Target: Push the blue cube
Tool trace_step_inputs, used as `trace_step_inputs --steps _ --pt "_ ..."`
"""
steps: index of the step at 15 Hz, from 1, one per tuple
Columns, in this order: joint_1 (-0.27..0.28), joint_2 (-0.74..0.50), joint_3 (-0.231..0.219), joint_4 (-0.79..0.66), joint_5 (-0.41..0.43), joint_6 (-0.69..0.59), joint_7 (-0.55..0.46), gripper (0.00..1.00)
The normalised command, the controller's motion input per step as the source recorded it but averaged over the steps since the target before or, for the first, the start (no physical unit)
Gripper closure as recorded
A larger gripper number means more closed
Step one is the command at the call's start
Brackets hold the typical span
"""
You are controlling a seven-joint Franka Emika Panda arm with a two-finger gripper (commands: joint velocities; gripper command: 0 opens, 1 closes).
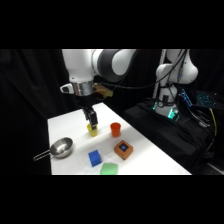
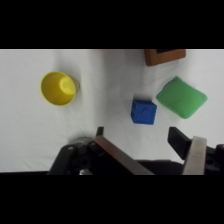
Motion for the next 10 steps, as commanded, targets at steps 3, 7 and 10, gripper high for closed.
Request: trace_step_inputs --steps 3,7,10 --pt "0.016 0.27 0.003 0.42 -0.015 -0.01 0.12 0.44" --pt "0.033 0.20 0.012 0.30 -0.010 0.00 0.11 0.76" --pt "0.037 0.22 0.027 0.20 0.008 0.07 0.10 0.97"
